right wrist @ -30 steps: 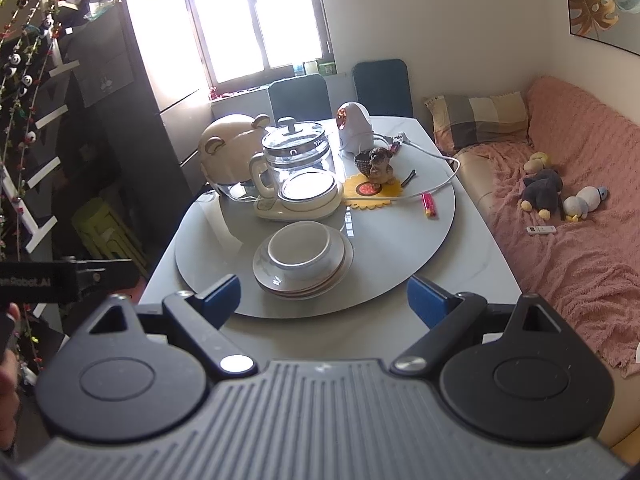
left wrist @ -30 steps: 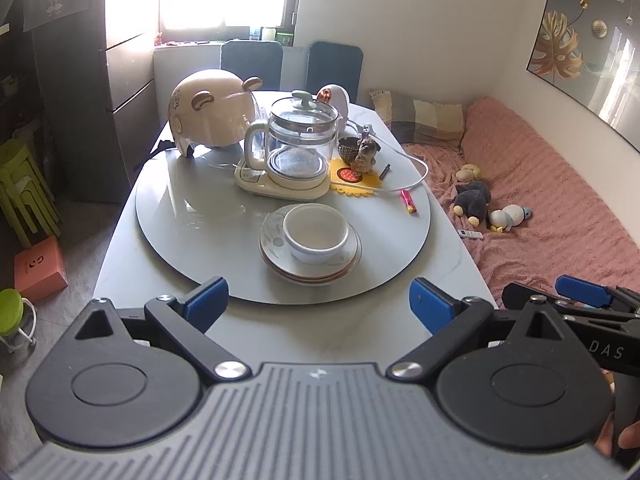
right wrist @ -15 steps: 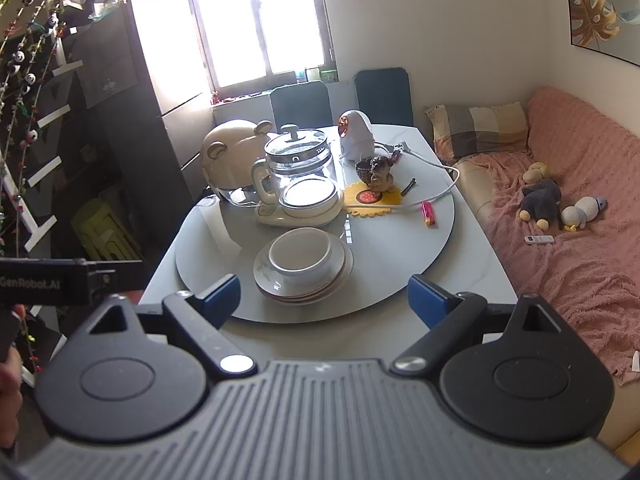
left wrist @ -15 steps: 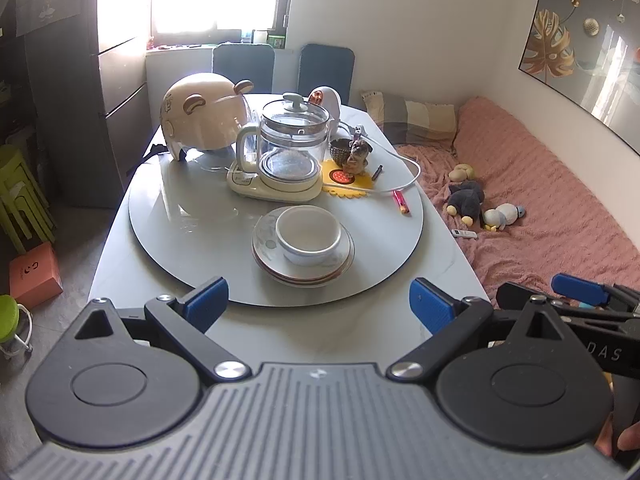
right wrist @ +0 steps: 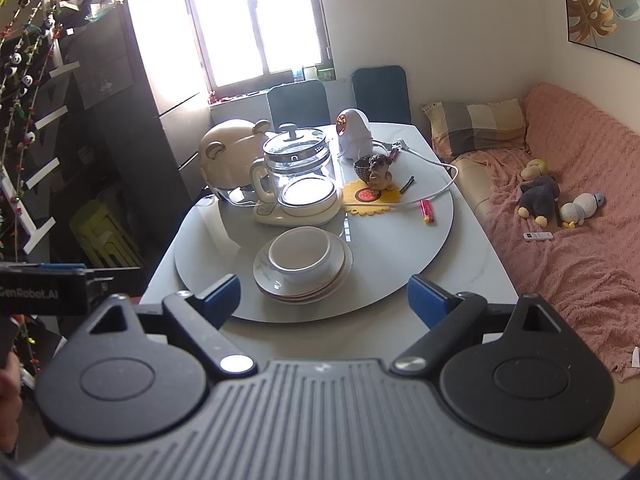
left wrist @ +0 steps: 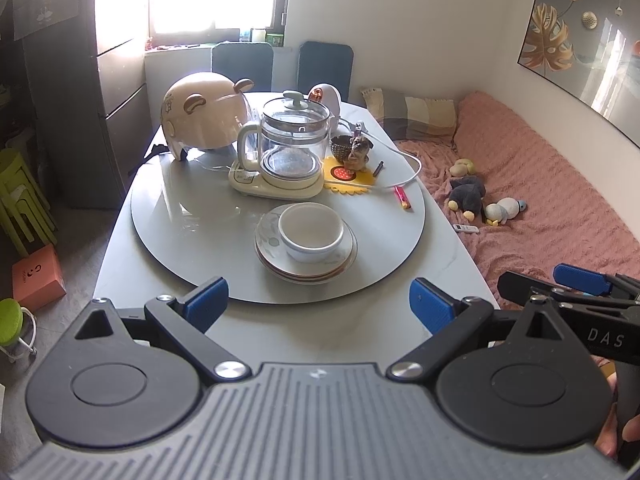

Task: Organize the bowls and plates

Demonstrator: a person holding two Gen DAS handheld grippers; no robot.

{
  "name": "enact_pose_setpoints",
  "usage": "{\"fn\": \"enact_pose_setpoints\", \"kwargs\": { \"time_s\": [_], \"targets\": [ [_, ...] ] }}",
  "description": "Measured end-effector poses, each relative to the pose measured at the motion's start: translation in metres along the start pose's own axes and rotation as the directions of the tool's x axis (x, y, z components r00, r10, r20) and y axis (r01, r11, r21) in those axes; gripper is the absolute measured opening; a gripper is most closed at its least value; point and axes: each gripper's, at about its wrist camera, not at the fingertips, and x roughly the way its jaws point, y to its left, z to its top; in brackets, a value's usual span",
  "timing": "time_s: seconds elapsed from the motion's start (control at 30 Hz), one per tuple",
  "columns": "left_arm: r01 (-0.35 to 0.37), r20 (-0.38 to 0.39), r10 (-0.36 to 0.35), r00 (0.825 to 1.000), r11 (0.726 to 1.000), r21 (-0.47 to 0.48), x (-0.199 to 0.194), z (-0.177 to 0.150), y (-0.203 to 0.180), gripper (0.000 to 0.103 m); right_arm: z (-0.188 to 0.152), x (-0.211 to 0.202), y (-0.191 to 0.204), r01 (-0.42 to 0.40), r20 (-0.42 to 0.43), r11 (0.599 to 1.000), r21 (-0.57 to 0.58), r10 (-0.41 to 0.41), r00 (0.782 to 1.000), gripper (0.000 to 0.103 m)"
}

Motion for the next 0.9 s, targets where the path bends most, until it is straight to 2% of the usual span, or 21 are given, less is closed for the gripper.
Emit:
{"fn": "enact_pose_setpoints", "kwargs": {
  "time_s": [0.27,0.9],
  "targets": [
    [-0.016,-0.002,0.016,1.0,1.0,-0.003,-0.003,0.002,0.005,0.099,0.001,-0.004,0.0,0.006,0.015,1.0,0.004,-0.006,1.0,0.092],
    [-0.036,-0.023,0.035,0.999,0.999,-0.021,-0.001,-0.008,0.014,0.1,-0.003,0.001,0.0,0.021,-0.009,1.0,0.001,-0.021,1.0,0.092]
  ]
}}
